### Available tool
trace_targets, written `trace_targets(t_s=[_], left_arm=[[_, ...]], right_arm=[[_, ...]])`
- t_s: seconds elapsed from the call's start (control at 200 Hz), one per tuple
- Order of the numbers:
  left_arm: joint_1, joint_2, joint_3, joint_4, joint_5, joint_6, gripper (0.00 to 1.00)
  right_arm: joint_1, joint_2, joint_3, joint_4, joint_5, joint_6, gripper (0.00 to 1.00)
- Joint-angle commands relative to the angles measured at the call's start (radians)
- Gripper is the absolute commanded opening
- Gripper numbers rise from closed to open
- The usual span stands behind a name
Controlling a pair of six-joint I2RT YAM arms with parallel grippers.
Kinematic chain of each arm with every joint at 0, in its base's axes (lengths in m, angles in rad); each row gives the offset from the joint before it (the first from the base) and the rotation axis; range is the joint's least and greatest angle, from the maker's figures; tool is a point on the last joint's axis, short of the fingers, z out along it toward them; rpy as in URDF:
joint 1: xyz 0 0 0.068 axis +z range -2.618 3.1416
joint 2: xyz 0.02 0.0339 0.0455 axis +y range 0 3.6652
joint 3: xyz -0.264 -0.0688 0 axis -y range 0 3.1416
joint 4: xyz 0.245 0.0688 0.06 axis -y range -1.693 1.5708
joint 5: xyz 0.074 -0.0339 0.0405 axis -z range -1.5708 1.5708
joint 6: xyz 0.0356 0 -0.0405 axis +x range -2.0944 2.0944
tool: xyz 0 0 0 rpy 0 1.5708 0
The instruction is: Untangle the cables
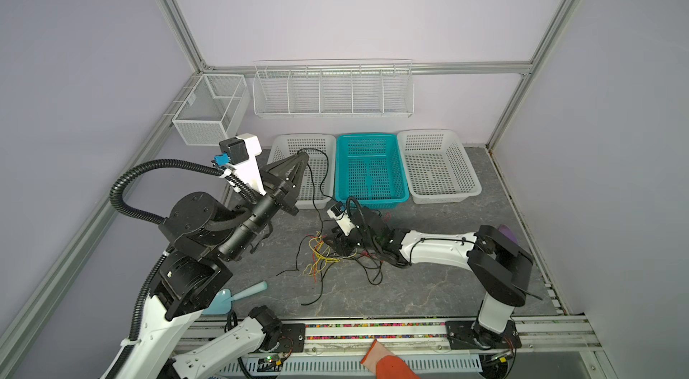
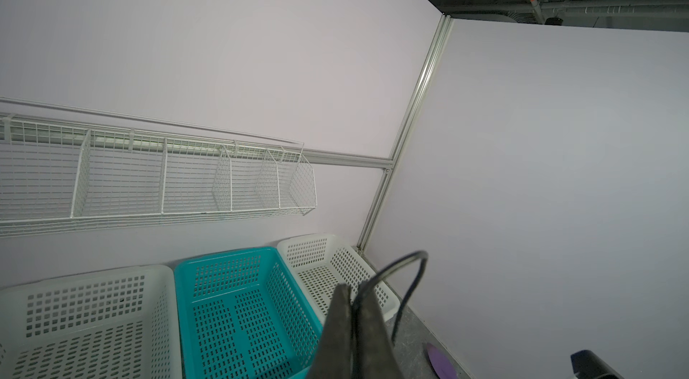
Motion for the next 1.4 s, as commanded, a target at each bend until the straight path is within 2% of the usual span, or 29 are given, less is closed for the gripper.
trace_targets(t_s=[0.0, 0.27, 0.435, 0.775, 0.96, 1.125, 1.285, 1.4], left_arm=[[0.005, -0.009, -0.012, 0.043, 0.023, -0.023, 0.00], [0.005, -0.012, -0.013, 0.043, 0.023, -0.022, 0.00], [0.005, -0.008, -0.020, 0.064, 0.042, -0.037, 0.00], [0.005, -0.012, -0.002, 0.075, 0.058, -0.057, 0.00], [0.005, -0.011, 0.065, 0.052, 0.031, -0.023, 0.00], [0.005, 0.016, 0.186, 0.026, 0.042, -0.011, 0.00], [0.005, 0.038, 0.263, 0.010, 0.047, 0.001, 0.00], [0.005, 0.057, 0.293, -0.027, 0.019, 0.043, 0.00]], right_arm=[[-0.001, 0.000, 0.022, 0.052, -0.007, -0.011, 0.51], [0.000, -0.013, 0.000, 0.096, -0.049, -0.007, 0.49], [0.000, 0.035, 0.028, 0.091, -0.067, -0.016, 0.45], [-0.007, 0.073, 0.029, 0.117, -0.117, 0.017, 0.07], [-0.012, 0.056, -0.052, 0.133, -0.066, 0.051, 0.07], [-0.031, 0.059, -0.144, 0.148, 0.035, 0.109, 0.07], [-0.083, 0.079, -0.229, 0.211, 0.039, 0.213, 0.07], [-0.088, 0.035, -0.249, 0.188, 0.074, 0.207, 0.07]])
